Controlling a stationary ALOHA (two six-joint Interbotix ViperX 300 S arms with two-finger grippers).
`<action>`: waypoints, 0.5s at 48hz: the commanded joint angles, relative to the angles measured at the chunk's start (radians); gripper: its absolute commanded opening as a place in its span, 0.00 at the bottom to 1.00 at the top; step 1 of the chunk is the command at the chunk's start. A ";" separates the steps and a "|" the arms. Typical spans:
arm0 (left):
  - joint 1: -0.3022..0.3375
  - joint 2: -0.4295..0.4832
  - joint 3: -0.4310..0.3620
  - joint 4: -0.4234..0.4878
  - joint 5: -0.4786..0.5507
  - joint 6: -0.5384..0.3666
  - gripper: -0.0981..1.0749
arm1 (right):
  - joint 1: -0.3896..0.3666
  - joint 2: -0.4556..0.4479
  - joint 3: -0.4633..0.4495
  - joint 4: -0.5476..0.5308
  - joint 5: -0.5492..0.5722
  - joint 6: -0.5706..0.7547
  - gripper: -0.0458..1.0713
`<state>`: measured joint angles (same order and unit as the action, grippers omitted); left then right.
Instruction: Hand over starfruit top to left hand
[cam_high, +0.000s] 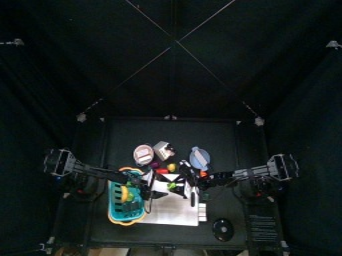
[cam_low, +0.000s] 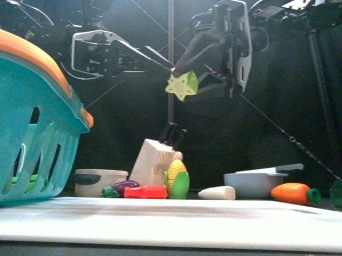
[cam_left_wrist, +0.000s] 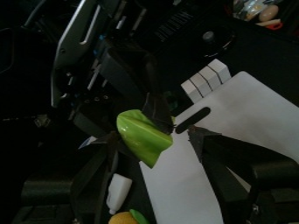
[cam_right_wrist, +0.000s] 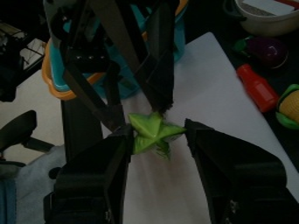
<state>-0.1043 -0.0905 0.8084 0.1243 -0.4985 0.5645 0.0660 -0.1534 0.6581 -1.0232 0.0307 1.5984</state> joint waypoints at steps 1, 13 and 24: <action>-0.002 0.009 -0.037 0.005 0.000 0.028 0.92 | -0.005 -0.032 -0.012 0.003 -0.011 0.000 0.71; 0.002 0.006 -0.046 -0.034 0.029 0.172 0.92 | -0.005 -0.032 -0.009 0.011 -0.023 0.000 0.71; -0.002 -0.002 -0.044 -0.114 0.031 0.253 0.92 | -0.006 -0.032 -0.006 0.011 -0.023 -0.003 0.71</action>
<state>-0.1028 -0.0736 0.7839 0.0307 -0.4633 0.8038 0.0644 -0.1534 0.6611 -1.0140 0.0138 1.5984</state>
